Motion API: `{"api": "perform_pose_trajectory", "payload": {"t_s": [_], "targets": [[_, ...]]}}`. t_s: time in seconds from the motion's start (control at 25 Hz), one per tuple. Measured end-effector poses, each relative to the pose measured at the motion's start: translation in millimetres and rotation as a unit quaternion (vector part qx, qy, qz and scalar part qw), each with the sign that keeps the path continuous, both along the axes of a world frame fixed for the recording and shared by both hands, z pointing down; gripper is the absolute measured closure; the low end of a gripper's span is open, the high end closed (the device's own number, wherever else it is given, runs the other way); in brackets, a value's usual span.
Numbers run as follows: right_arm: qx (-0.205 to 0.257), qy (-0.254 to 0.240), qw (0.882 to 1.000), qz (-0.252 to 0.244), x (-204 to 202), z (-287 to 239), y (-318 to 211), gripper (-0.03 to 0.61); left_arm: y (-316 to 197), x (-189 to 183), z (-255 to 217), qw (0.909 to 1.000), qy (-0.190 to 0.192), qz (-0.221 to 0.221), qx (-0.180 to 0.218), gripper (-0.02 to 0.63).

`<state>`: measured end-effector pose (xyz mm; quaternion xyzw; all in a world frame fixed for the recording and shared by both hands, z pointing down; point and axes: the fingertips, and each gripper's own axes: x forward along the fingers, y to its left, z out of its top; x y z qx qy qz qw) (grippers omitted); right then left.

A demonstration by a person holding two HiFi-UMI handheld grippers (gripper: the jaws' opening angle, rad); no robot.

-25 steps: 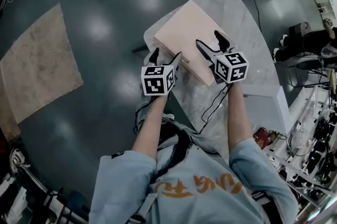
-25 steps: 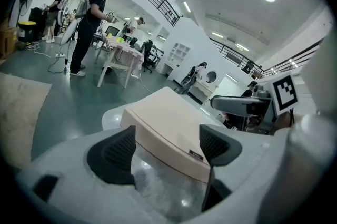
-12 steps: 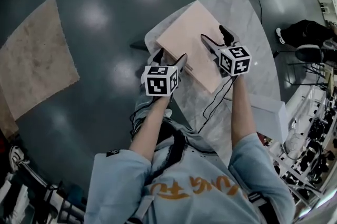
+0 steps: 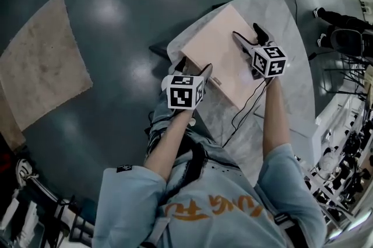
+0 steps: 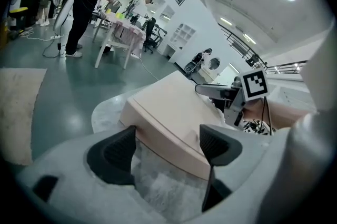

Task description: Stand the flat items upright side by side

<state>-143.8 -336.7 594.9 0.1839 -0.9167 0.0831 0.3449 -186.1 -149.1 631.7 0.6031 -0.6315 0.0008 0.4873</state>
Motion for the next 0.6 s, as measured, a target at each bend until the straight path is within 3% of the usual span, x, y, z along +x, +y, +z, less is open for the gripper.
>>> {"api": "perform_pose_trajectory", "payload": {"t_s": [0.36, 0.6], "targets": [[-0.035, 0.035, 0.999, -0.01, 3, 6, -16, 0.169, -18, -3, 0, 0.9993, -0.008, 0.036, -0.007, 0.227], [-0.064, 0.07, 0.995, -0.01, 7, 11, -13, 0.193, -25, -8, 2, 0.9987, -0.008, 0.051, -0.006, 0.227]]}}
